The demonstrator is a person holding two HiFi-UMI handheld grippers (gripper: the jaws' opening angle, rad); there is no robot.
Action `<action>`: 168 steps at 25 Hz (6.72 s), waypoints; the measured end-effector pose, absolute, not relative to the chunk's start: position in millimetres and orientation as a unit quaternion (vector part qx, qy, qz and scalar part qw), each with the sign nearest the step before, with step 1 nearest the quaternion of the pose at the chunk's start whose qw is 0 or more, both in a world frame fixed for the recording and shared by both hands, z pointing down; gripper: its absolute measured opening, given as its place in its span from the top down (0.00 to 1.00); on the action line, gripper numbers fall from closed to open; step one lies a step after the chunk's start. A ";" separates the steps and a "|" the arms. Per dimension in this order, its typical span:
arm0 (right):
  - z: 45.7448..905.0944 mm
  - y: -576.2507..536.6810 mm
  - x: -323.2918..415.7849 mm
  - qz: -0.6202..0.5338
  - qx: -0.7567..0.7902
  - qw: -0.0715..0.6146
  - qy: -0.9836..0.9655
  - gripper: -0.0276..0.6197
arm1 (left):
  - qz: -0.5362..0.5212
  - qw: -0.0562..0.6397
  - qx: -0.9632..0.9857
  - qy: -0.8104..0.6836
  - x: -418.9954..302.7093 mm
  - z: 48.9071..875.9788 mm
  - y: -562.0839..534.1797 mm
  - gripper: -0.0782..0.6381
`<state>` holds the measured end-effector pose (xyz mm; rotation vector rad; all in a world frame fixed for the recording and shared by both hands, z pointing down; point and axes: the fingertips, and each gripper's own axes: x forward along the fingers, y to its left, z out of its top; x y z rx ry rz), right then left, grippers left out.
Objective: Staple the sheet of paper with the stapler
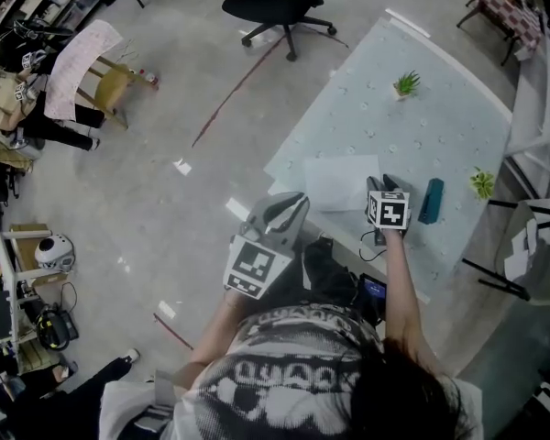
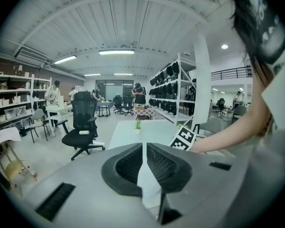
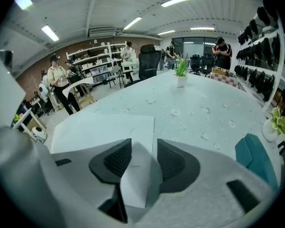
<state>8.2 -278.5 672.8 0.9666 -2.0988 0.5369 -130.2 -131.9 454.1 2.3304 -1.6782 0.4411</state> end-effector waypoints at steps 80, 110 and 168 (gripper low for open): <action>655.1 -168.0 231.4 0.420 0.575 0.221 -0.666 0.94 | 0.175 0.097 0.929 -0.311 -19.9 462.6 -197.8 0.86; 608.7 -249.3 250.6 0.309 0.482 0.290 -0.767 0.75 | 0.173 0.100 0.897 -0.394 15.2 463.1 -215.5 0.86; 634.1 -258.3 202.6 0.224 0.202 0.528 -0.794 0.96 | 0.181 0.102 0.902 -0.377 73.5 479.0 -190.7 0.86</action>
